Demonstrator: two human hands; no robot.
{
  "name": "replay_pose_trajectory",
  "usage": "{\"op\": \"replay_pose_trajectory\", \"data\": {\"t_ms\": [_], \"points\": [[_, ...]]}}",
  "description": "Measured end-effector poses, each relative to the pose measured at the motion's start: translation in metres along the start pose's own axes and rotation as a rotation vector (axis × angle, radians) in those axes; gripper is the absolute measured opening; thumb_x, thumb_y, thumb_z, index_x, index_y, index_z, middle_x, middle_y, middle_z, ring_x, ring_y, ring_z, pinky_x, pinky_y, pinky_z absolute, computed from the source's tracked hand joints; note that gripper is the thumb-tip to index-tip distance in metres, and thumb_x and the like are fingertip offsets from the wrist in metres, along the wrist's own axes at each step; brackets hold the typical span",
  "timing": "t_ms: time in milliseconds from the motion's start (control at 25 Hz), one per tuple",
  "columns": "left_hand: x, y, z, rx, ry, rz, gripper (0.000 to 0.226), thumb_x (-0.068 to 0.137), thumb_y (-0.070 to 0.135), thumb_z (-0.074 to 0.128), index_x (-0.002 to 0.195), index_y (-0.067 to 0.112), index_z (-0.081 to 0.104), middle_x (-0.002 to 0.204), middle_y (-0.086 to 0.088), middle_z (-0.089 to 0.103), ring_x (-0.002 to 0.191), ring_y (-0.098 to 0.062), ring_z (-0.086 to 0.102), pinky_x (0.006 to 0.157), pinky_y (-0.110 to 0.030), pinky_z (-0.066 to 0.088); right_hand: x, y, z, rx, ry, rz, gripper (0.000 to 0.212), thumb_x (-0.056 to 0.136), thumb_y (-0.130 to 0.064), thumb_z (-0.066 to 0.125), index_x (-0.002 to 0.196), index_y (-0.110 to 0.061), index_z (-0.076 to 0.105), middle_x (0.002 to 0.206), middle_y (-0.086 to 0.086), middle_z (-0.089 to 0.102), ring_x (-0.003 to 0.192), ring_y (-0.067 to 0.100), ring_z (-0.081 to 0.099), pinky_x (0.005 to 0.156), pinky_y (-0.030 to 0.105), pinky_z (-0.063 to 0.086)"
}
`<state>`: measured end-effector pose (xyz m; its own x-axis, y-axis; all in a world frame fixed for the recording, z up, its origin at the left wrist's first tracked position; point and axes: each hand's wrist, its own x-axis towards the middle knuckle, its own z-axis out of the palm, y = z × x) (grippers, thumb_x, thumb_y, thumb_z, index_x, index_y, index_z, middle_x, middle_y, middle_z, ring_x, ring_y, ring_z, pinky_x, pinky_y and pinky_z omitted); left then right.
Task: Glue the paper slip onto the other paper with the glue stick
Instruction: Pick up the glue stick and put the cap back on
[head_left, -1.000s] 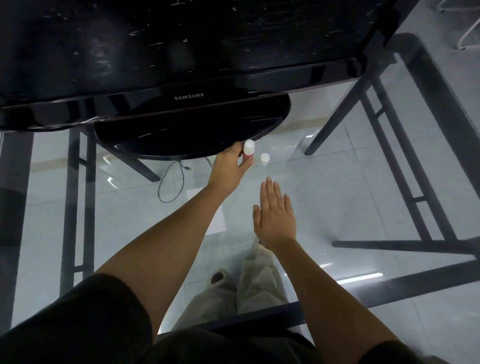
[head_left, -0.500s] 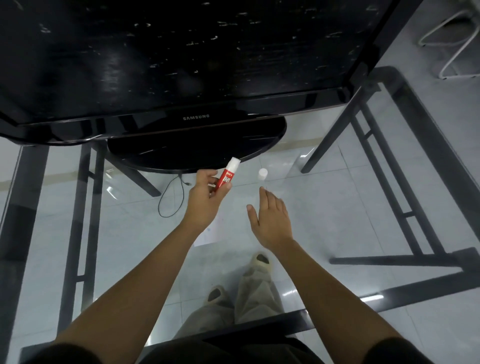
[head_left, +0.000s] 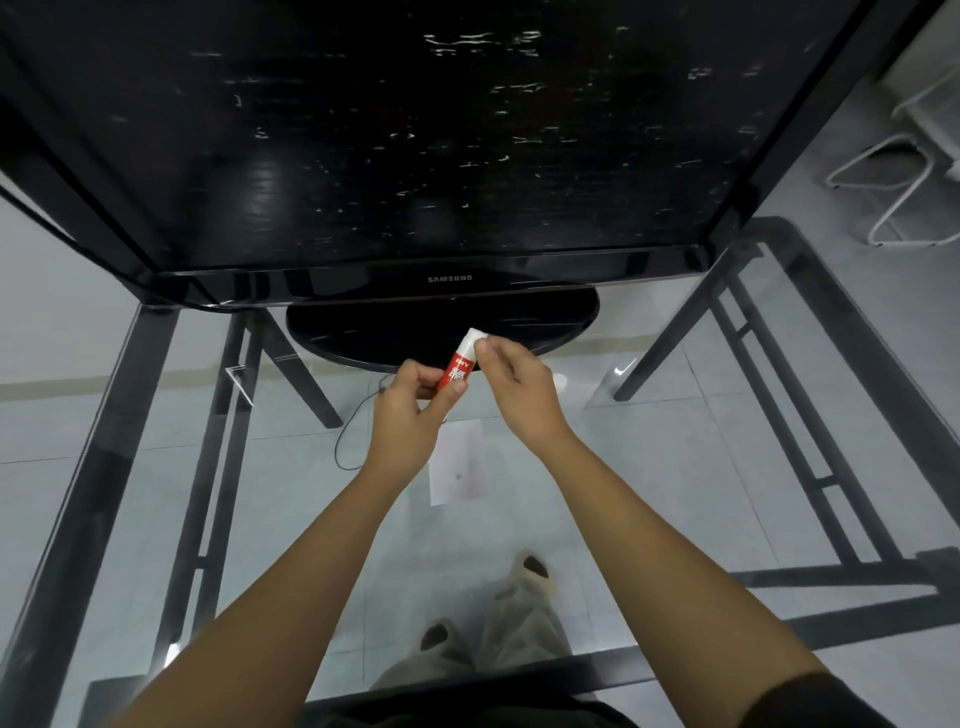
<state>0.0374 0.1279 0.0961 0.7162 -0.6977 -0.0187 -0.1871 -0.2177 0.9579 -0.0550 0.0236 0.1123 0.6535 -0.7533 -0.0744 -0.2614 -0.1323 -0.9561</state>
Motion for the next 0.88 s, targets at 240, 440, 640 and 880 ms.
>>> {"op": "replay_pose_trajectory", "data": {"t_ms": [240,440,640,880], "points": [[-0.011,0.001,-0.009,0.022,-0.021,0.047,0.016,0.084,0.032,0.064,0.090,0.020,0.056,0.088,0.011,0.064,0.087,-0.004,0.059,0.068,-0.014,0.047,-0.010,-0.008,0.008,0.101,0.022,0.061,0.017,0.085,-0.040,0.062,0.081,-0.024,0.067,0.069,-0.015,0.062,0.068,-0.002,0.058,0.066,0.014,0.044],[-0.022,-0.001,-0.009,-0.026,-0.130,0.056,0.027,0.083,0.035,0.065,0.105,0.025,0.052,0.102,0.014,0.060,0.095,-0.001,0.058,0.069,-0.008,0.047,-0.016,-0.010,0.007,0.151,0.129,0.130,0.029,0.082,-0.047,0.062,0.074,-0.019,0.067,0.076,0.006,0.067,0.073,0.009,0.060,0.066,0.016,0.045],[-0.036,-0.006,-0.007,-0.116,-0.048,0.037,0.020,0.081,0.035,0.065,0.095,0.024,0.055,0.095,0.011,0.066,0.085,0.000,0.064,0.069,-0.012,0.051,-0.022,-0.009,0.001,0.148,0.161,0.131,0.037,0.084,-0.047,0.059,0.081,-0.010,0.066,0.088,0.015,0.067,0.078,0.017,0.062,0.063,0.011,0.043],[-0.030,0.003,-0.013,-0.724,-0.332,-0.438,0.035,0.086,0.041,0.055,0.095,0.008,0.063,0.066,-0.002,0.062,0.058,-0.011,0.054,0.057,-0.018,0.050,-0.024,-0.013,-0.003,0.258,0.125,0.139,0.029,0.087,-0.040,0.059,0.083,-0.012,0.066,0.078,-0.004,0.065,0.087,0.009,0.064,0.062,0.002,0.042]]}}
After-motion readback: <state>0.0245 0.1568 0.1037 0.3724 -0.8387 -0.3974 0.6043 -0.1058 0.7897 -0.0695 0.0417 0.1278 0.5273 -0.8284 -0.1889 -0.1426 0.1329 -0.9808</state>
